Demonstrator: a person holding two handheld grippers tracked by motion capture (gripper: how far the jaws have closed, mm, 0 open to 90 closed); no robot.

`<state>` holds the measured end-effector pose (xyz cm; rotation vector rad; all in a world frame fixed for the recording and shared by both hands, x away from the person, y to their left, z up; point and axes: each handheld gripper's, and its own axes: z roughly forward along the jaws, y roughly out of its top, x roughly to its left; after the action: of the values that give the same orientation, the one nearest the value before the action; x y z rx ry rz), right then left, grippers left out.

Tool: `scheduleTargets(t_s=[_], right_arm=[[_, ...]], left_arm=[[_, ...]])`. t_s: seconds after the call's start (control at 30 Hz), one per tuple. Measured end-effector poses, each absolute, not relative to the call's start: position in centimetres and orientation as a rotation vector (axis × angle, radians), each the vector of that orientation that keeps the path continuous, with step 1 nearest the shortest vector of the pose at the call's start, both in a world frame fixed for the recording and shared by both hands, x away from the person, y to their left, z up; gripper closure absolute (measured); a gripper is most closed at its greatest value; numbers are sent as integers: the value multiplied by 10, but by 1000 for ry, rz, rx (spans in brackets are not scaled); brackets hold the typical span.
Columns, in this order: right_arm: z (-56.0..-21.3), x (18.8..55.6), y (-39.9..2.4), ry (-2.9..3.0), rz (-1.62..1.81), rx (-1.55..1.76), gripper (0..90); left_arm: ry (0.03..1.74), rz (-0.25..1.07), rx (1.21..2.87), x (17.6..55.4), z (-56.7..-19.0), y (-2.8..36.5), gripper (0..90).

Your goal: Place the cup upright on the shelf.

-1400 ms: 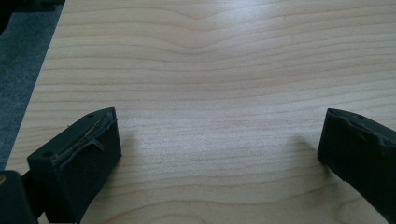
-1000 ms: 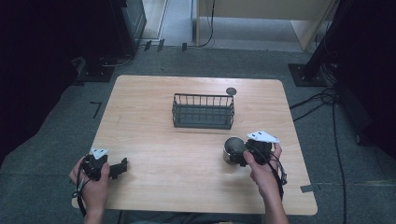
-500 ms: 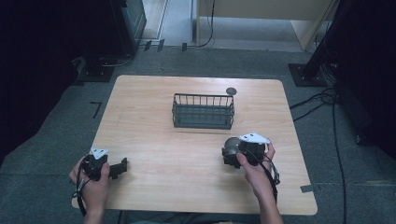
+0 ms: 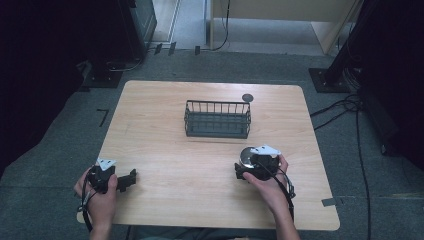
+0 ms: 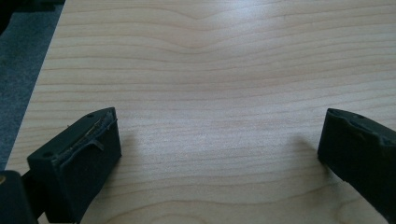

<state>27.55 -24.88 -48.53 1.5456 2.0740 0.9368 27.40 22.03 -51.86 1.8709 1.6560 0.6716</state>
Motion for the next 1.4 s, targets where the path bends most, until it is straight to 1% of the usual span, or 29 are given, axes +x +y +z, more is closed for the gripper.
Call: scheduleTargets(t_s=[0.1,0.13,0.17,0.2,0.5,1.4], right_arm=[[-486,274,-245,2070,908,1519,89],[-486,274,-245,2070,908,1519,89],[-486,274,-245,2056,900,1520,149],[-485,274,-246,2040,896,1525,173],[-480,275,-246,2055,896,1524,176],[-443,292,-227,2074,994,1427,178]], left_arm=[[1656,672,1871,274,-519,220,0],[1656,672,1871,274,-519,220,0],[1656,671,1871,274,-519,220,0],[1656,671,1871,274,-519,220,0],[1656,671,1871,274,-519,220,0],[1656,672,1871,274,-519,220,0]])
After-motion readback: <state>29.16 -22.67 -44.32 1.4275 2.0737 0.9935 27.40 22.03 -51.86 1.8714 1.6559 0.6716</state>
